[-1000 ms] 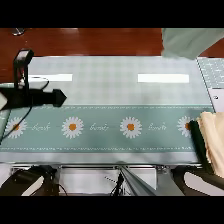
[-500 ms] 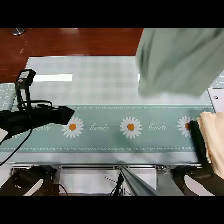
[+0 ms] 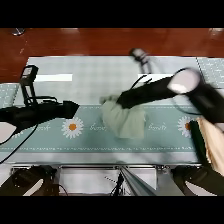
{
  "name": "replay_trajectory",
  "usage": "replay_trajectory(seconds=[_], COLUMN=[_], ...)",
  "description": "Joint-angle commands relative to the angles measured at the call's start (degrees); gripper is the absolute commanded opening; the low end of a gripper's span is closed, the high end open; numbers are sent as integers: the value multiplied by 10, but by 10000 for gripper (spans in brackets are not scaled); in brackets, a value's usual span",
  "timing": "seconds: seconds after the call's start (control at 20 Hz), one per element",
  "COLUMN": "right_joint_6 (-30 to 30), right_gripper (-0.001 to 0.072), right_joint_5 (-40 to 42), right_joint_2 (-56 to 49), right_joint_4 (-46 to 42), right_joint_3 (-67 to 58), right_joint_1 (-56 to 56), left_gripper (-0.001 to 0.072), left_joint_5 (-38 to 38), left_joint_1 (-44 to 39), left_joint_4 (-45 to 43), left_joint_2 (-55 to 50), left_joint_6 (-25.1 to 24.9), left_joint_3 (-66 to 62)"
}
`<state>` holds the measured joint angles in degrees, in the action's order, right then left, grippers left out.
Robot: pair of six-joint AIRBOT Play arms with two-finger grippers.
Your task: Fold the shirts.
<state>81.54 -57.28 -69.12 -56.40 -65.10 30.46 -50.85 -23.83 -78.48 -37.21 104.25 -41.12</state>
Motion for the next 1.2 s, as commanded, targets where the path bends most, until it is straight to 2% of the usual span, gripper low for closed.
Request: replay_trajectory(seconds=[0.0, 0.05, 0.1, 0.25, 0.35, 0.4, 0.45, 0.55, 0.65, 0.7, 0.75, 0.85, 0.95, 1.15], right_joint_6=[9, -10, -32, -57, -65, -67, -69, -69, -66, -70, -75, -108, -117, -116], right_gripper=[270, 578, 628, 627, 627, 627, 624, 623, 623, 623, 622, 622, 622, 622], right_joint_5=[74, 71, 49, -84, -129, -141, -146, -133, -104, -100, -96, -93, -82, -42], right_joint_2=[-79, -89, -91, -64, -11, 17, 47, 100, 151, 168, 181, 184, 182, 182], right_joint_4=[95, 120, 127, 120, 99, 75, 43, 13, 48, 72, 87, 128, 141, 139], right_joint_3=[42, 36, 19, -55, -70, -68, -56, 7, 125, 181, 235, 310, 351, 373], right_joint_1=[43, 37, 18, -116, -249, -316, -386, -505, -597, -616, -617, -596, -563, -491], left_gripper=[701, 701, 700, 701, 701, 701, 701, 701, 700, 700, 700, 700, 700, 698], left_joint_5=[1, -5, -15, -94, -157, -173, -172, -124, -33, 9, 43, 70, 72, 138], left_joint_1=[-9, -11, -7, 26, 51, 57, 57, 56, 57, 57, 56, 56, 53, -1], left_joint_4=[16, 16, 16, 15, 16, 17, 28, 115, 229, 274, 326, 413, 471, 599], left_joint_2=[-34, -43, -49, -47, -45, -45, -45, -46, -53, -60, -68, -86, -108, -177], left_joint_6=[0, 0, 0, -1, -33, -35, -35, -57, -99, -111, -143, -244, -322, -445], left_joint_3=[0, 0, 0, 0, 0, 2, 11, 63, 146, 181, 210, 243, 249, 249])
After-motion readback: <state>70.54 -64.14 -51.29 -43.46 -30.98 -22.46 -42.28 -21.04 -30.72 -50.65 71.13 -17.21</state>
